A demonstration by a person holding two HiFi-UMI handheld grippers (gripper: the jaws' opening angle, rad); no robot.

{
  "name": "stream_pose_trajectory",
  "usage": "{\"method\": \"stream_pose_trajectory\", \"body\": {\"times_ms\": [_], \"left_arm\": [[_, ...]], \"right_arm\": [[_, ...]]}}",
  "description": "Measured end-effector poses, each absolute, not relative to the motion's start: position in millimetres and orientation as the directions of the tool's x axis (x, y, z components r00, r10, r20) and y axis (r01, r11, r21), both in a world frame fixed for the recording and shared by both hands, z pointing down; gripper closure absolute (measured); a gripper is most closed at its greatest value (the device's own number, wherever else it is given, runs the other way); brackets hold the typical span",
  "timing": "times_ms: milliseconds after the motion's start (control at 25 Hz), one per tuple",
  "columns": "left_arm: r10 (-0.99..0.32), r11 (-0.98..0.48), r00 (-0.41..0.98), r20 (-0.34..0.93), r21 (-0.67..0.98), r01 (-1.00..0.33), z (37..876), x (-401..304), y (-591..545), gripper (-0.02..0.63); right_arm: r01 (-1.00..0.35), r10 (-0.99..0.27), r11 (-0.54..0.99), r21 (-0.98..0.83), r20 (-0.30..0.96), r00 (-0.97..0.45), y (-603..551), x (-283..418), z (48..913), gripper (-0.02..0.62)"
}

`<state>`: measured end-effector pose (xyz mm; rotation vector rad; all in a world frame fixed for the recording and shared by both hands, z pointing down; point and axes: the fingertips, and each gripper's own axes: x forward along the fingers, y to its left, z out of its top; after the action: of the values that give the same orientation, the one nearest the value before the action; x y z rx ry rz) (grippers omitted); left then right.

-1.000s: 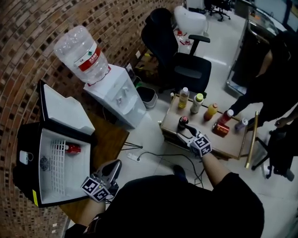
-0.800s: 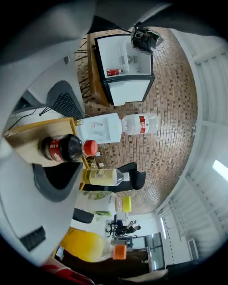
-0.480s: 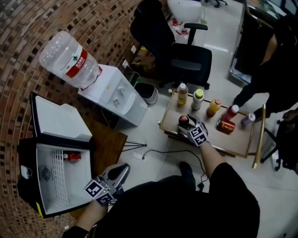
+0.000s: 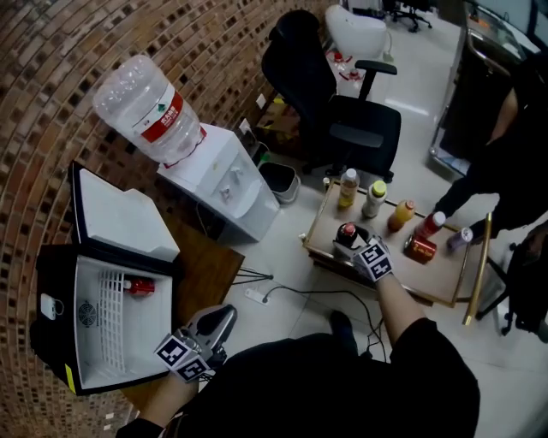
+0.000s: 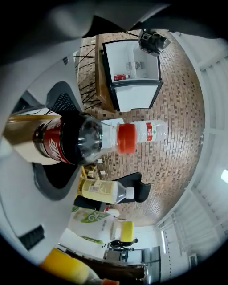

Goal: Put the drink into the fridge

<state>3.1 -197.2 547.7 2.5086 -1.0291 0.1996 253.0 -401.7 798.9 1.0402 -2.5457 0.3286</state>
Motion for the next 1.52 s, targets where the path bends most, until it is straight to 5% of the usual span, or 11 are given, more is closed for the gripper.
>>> {"method": "stream_pose_trajectory", "body": {"times_ms": [400,800,1200,1520], "left_arm": [[-0.764,-0.579,0.615,0.193,0.214,-0.787,499,-52,-173,0.606],[-0.946,-0.284,0.310,0.100,0.213,-0.935,463,-198,-57,0.606],[-0.993,-0.062,0.083,0.089,0.220,-0.974,470,-291,60,0.606],[-0.992,0.086,-0.060,0.109,0.251,-0.964,489,-340,134,0.606]], "right_arm": [[-0.416,-0.375,0.907,-0.057,0.338,-0.863,-352,132,609,0.273],[-0.011,-0.015,1.000,0.012,0.336,-0.942,-272,-94,453,0.273],[0.349,0.302,0.935,0.063,0.375,-0.877,-141,-320,424,0.273],[0.478,0.414,0.877,0.058,0.416,-0.810,-67,-452,469,0.273]]}}
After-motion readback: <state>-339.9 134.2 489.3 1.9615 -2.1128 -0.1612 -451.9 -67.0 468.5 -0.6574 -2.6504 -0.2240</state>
